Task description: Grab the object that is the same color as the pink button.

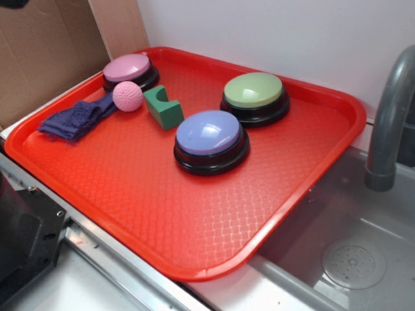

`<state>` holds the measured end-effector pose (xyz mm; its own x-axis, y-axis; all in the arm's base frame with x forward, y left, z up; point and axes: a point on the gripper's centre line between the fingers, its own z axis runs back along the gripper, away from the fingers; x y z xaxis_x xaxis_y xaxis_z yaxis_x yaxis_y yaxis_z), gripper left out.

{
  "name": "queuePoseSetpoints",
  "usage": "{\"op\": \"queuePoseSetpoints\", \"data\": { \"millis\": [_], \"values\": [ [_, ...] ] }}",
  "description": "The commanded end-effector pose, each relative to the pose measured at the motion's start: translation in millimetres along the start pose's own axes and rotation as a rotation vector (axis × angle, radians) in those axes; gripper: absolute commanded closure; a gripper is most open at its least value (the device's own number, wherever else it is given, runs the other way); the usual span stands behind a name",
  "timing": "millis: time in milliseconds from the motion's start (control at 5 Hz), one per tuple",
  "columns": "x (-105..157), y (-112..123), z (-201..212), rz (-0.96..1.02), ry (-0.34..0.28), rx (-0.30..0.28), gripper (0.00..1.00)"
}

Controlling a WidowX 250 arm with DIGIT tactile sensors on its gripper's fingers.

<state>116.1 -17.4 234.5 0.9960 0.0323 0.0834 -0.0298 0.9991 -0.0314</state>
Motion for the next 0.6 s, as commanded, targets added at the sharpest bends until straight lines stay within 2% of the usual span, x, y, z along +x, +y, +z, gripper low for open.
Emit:
{"op": "queuePoseSetpoints", "data": {
  "millis": [0,200,400],
  "values": [
    [0.0,0.0,0.0,0.000,0.000,0.000,0.00],
    [18.2,12.7,-19.5,0.138,0.010,0.066,0.00],
    [46.3,47.7,-51.2,0.329,-0.034,0.004,0.00]
  ]
}}
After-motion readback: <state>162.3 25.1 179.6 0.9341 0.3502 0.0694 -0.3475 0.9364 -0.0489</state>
